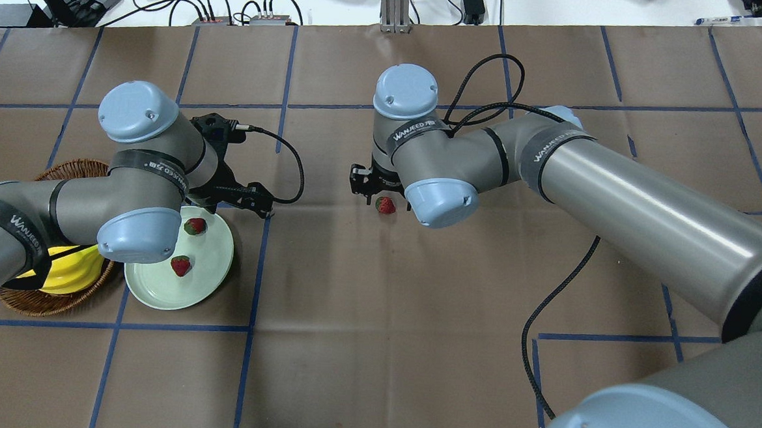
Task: Collect all strawberries into plate
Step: 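Release the last strawberry at center with right gripper while left gripper rises, then move the left gripper to the center strawberry while the right gripper withdraws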
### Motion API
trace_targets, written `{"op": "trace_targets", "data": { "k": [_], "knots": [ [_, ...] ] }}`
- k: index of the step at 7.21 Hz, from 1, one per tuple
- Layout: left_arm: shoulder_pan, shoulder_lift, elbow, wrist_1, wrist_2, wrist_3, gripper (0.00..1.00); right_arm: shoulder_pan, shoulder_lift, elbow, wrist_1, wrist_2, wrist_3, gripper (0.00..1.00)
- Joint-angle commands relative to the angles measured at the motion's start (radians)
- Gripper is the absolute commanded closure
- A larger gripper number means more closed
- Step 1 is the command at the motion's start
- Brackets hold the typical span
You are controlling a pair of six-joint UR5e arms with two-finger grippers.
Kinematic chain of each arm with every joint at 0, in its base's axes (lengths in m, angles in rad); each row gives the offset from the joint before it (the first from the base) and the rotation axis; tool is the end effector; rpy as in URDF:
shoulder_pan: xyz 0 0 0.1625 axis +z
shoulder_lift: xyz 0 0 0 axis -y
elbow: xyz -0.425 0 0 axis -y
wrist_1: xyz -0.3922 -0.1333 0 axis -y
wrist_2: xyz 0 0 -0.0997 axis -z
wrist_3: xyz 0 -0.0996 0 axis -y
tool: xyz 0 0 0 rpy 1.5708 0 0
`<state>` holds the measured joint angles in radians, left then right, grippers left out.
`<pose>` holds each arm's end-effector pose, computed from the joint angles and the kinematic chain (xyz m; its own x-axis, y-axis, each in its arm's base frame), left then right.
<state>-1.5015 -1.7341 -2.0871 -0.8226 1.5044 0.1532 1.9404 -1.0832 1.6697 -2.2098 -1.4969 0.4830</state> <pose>-0.1063 -0.4890 0.2430 -0.9946 0.0881 0.0550 0.0837 0.9934 -0.0778 0.3589 -0.5372 0.2269 -0.9899 0.1102 -0.0897 0.1118 0.9937 -0.0122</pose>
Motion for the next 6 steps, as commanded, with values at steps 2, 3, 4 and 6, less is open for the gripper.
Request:
{"op": "trace_targets", "data": {
  "k": [2,3,4,6],
  "knots": [
    [-0.072,-0.005,0.031,0.003,-0.019,-0.088,0.01,-0.104,-0.166,-0.013,0.193,-0.011,-0.11,0.0],
    [-0.122,-0.051,0.094,0.0,-0.016,-0.159,0.01,-0.153,-0.241,-0.013,0.285,-0.014,-0.157,0.0],
    [-0.179,-0.105,0.151,0.002,-0.013,-0.246,0.01,-0.196,-0.314,-0.01,0.379,-0.017,-0.217,0.0],
    [-0.3,-0.224,0.273,0.01,-0.016,-0.512,0.01,-0.302,-0.458,-0.002,0.537,-0.069,-0.385,0.0]
  ]
}}
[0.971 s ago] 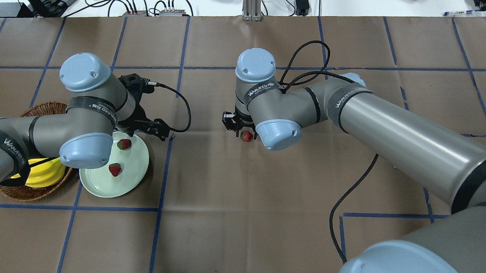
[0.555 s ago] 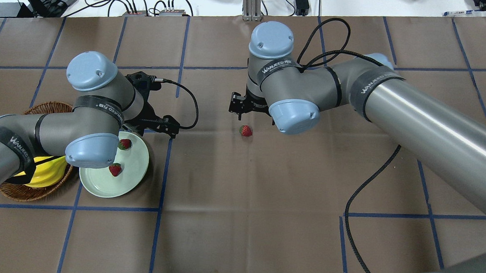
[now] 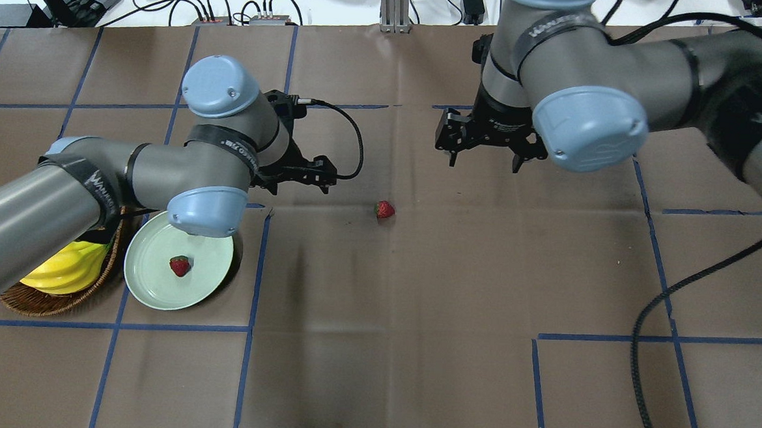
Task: Collect all strawberries into plate
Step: 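Move the left gripper to the center strawberry while the right gripper withdraws, then grasp the last strawberry with the left gripper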
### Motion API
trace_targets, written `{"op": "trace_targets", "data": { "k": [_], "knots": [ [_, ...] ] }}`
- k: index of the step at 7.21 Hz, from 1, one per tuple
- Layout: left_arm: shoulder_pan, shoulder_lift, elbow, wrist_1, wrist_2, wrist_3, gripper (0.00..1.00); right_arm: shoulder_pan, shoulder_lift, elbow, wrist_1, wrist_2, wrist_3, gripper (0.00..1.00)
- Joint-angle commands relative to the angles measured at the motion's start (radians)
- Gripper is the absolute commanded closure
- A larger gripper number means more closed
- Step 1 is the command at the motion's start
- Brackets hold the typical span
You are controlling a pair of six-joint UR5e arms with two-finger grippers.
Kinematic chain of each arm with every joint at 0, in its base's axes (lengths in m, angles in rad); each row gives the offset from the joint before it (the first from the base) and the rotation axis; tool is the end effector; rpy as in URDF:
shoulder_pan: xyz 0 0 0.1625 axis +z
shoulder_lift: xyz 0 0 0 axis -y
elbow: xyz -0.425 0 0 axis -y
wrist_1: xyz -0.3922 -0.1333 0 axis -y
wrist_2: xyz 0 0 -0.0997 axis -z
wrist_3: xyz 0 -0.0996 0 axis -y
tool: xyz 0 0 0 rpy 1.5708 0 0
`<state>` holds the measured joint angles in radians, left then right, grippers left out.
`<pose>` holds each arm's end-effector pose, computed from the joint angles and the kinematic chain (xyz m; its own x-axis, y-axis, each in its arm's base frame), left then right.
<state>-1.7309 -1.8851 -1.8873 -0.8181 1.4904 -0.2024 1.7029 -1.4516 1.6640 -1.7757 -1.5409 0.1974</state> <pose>-0.2286 -0.5295 0.2489 -0.9942 -0.0319 0.1025 -0.0425 0.9938 -0.1031 0.2053 -0.5103 0.4015 -0.9975 0.0655 -0.0278 0.0652 0.9978 0.0132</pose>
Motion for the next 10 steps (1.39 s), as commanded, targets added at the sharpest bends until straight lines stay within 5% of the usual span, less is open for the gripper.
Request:
{"op": "trace_targets", "data": {
  "k": [1,4,9,10],
  "knots": [
    [-0.113,-0.127,0.13,0.008,-0.005,-0.251,0.01,-0.119,-0.145,0.007,0.155,-0.024,-0.155,0.0],
    [-0.162,-0.238,0.192,0.034,-0.004,-0.331,0.03,-0.154,-0.219,0.065,0.171,-0.025,-0.229,0.0],
    [-0.182,-0.249,0.171,-0.022,-0.007,-0.333,0.08,-0.149,-0.234,0.065,0.162,-0.036,-0.233,0.0],
    [-0.182,-0.246,0.171,-0.03,-0.007,-0.331,0.22,-0.149,-0.231,0.062,0.162,-0.036,-0.233,0.0]
  ]
}}
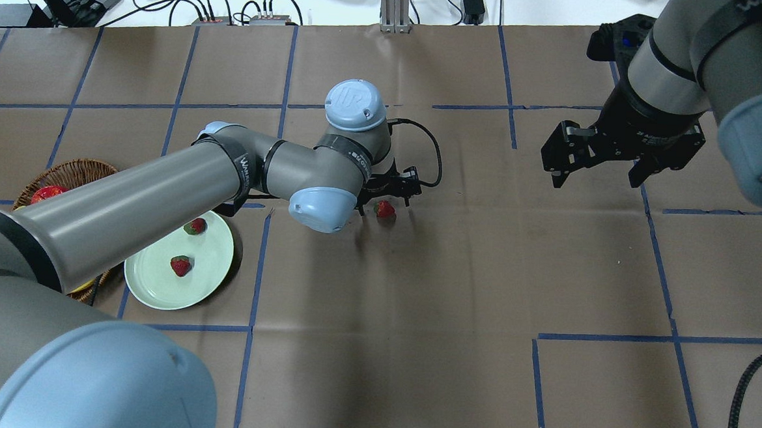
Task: Collect all strawberries into plate
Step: 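Grasp the last strawberry with the left gripper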
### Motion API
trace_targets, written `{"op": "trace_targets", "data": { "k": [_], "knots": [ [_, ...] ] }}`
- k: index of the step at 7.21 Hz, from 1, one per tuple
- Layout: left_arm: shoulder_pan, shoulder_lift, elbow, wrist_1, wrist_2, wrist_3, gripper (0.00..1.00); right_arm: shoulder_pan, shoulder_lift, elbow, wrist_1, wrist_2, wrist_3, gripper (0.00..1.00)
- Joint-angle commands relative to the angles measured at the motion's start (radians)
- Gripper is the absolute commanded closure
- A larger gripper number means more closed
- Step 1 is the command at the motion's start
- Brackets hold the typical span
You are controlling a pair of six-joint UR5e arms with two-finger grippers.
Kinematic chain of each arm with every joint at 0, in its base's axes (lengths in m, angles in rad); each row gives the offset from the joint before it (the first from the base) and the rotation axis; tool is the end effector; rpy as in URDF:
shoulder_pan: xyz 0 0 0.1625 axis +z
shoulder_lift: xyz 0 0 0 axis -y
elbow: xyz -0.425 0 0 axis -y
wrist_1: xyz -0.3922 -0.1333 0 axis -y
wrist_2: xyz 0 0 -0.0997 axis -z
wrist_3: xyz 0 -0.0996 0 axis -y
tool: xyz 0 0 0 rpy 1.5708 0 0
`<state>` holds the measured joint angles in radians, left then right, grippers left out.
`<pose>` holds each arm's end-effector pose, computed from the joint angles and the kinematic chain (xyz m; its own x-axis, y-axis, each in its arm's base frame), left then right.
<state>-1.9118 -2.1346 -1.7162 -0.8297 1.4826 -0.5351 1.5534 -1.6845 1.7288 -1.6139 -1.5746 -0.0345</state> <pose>-0.3438 -0.5439 0.1703 -0.9772 -0.1915 0.0920 -0.1907 0.9815 0.0175 0.1252 -0.4454 0.4677 -0.9998 -0.0171 0.0038 -0.0171 0.9999 0.0013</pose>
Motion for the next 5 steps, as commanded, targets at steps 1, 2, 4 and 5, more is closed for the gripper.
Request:
{"op": "trace_targets", "data": {
  "k": [1,2,4,5],
  "knots": [
    [-0.001,0.007,0.0,-0.019,0.001,0.001,0.46,0.001,0.008,-0.014,0.009,-0.001,-0.001,0.0],
    [-0.001,0.008,0.0,-0.019,0.001,0.001,0.77,0.002,0.014,-0.032,0.028,-0.001,0.001,0.0],
    [0.0,0.03,0.003,-0.02,0.018,0.015,1.0,0.002,0.019,-0.051,0.065,0.001,0.002,0.0],
    [0.005,0.045,0.0,-0.02,0.056,0.053,1.0,0.002,0.019,-0.052,0.069,-0.001,0.002,0.0]
  ]
}}
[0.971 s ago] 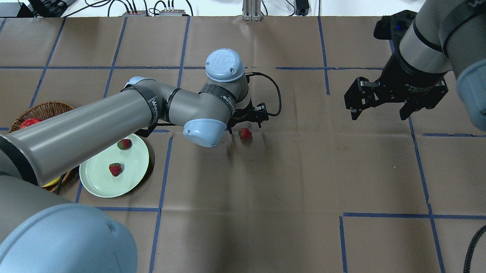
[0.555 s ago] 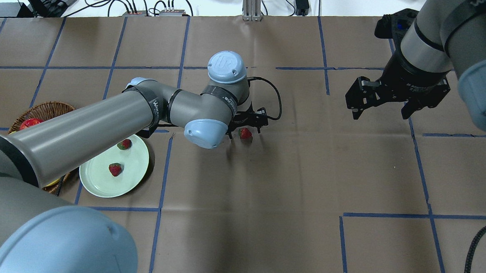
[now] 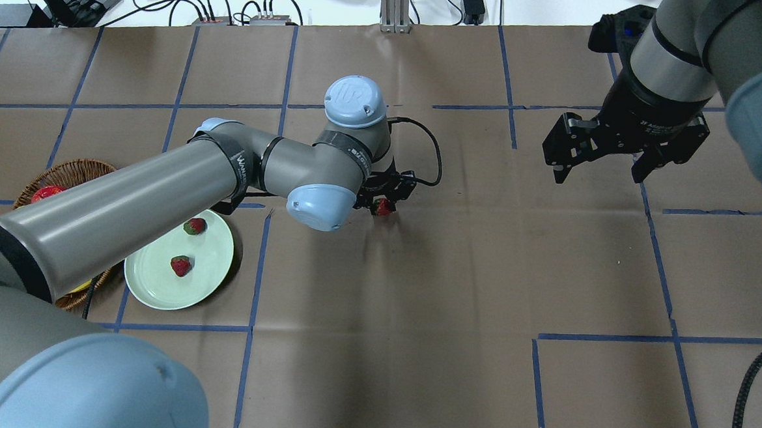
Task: Collect all strawberries into plate
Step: 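Carry the strawberry to the green plate and release it with the left gripper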
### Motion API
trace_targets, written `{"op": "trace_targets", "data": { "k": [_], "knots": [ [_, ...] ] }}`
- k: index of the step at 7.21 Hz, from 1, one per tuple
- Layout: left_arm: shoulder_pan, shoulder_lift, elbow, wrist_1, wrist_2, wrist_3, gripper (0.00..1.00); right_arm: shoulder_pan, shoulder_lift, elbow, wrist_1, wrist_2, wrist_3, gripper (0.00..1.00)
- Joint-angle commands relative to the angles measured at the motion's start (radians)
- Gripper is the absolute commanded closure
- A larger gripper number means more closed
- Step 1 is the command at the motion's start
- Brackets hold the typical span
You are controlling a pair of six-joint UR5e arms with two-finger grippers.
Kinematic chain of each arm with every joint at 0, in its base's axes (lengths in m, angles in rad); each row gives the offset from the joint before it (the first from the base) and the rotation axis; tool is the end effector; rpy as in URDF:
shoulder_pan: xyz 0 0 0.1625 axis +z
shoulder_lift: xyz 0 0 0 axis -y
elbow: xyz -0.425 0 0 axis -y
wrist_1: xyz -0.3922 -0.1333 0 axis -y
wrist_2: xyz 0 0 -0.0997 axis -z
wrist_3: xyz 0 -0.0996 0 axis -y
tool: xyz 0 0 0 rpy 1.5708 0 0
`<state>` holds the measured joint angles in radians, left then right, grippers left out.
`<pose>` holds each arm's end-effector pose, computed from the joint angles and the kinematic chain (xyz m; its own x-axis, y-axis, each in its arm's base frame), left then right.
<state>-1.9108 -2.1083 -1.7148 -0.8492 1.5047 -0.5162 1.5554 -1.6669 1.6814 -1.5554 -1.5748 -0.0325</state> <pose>-0.3406 -0.5433 0.1852 -0.9818 -0.1734 0.0772 -0.1741 0.9847 -0.0023 0.1260 -0.4500 0.4773 -0.9998 -0.0172 0.0030 -0.0171 0.9994 0.0300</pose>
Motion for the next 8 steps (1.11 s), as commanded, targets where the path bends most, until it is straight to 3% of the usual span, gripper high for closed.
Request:
{"op": "trace_targets", "data": {
  "k": [1,2,3,5,7,8],
  "knots": [
    [0.018,0.063,-0.02,-0.025,0.136,0.2,1.0,0.0,0.001,-0.005,0.011,-0.002,0.0,0.0],
    [0.05,0.132,-0.078,-0.054,0.223,0.344,1.0,0.0,0.001,-0.005,0.011,-0.002,0.0,0.0],
    [0.137,0.211,-0.18,-0.048,0.248,0.51,1.0,0.0,0.001,-0.005,0.011,-0.002,0.0,0.0],
    [0.353,0.395,-0.39,-0.027,0.241,0.823,1.0,0.0,0.003,-0.006,0.009,-0.002,0.0,0.0],
    [0.477,0.442,-0.509,0.019,0.241,0.947,1.0,0.0,0.027,-0.018,0.008,0.001,0.0,0.0],
    [0.512,0.435,-0.537,0.05,0.235,0.952,0.82,0.0,0.045,-0.04,0.011,0.001,0.0,0.0]
  ]
}}
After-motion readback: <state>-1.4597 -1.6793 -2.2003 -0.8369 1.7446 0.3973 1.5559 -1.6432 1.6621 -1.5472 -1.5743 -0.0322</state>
